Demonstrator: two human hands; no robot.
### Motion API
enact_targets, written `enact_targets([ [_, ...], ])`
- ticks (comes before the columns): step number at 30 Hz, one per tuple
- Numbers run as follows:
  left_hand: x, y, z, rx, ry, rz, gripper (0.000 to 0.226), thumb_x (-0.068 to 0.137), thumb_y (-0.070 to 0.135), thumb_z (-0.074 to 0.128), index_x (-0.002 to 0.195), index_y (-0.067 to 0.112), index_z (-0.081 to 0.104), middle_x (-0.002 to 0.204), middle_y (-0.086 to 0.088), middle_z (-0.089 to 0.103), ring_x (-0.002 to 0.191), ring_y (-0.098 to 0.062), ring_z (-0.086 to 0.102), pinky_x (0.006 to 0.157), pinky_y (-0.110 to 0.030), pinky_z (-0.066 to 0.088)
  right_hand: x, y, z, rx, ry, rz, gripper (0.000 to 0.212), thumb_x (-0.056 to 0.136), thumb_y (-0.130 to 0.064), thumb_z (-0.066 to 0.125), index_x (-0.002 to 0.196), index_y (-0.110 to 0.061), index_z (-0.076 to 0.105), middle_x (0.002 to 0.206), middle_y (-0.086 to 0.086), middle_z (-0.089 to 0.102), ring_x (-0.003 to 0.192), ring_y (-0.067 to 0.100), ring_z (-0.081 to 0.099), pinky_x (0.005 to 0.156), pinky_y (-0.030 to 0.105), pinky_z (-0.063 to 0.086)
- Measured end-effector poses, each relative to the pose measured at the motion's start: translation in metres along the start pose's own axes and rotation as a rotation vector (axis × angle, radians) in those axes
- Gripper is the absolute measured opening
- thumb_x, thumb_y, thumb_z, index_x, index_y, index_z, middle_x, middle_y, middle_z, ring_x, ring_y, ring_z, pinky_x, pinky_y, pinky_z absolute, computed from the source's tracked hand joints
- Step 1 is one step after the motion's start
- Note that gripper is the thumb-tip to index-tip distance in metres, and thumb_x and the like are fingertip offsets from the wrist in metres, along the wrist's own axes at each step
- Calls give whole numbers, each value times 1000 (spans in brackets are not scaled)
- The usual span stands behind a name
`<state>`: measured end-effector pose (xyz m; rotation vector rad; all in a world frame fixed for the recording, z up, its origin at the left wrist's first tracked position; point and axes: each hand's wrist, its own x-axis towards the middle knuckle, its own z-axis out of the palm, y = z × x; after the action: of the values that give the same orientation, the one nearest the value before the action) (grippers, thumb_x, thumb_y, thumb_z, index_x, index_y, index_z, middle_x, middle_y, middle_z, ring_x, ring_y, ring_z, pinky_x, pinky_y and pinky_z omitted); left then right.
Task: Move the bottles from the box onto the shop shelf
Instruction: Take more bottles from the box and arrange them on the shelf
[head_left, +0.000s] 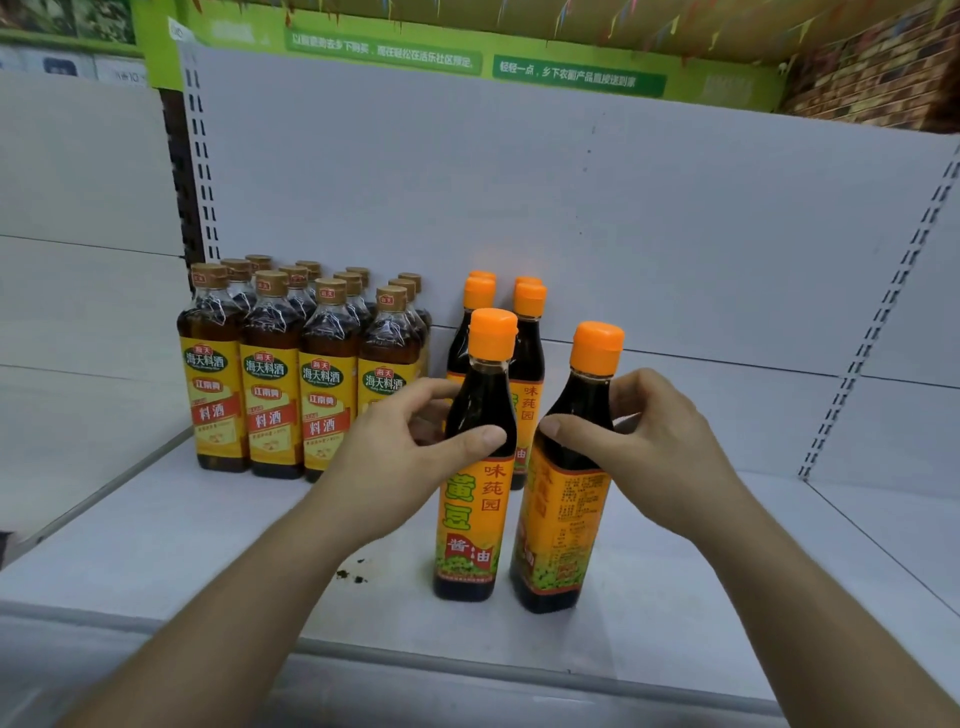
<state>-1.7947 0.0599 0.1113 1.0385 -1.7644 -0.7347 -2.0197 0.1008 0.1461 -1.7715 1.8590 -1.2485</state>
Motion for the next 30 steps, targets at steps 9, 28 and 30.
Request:
enact_targets([
  [9,-12,-28,-3,-24,-104,-118,66,65,61,81,125,38,63,111,18,74,105,-3,69,93,-36,58,11,11,-4,287,-189,1,23,93,-25,71,116,-27,67,106,-12,77,98,8,73,92,41,58],
  [28,-42,-50,21,150,-96,-260,59,79,51,80,130,43,52,120,26,65,111,1,61,97,-35,54,-24,67,45,326,-104,105,60,77,-34,89,128,-39,58,118,-19,70,109,3,67,85,29,57],
  [30,-43,-49,22,159,-88,-269,56,81,50,79,130,41,53,121,25,66,110,-1,63,100,-38,54,-32,77,51,305,-64,111,55,74,-34,90,120,-41,61,112,-23,72,105,-1,67,81,24,54],
])
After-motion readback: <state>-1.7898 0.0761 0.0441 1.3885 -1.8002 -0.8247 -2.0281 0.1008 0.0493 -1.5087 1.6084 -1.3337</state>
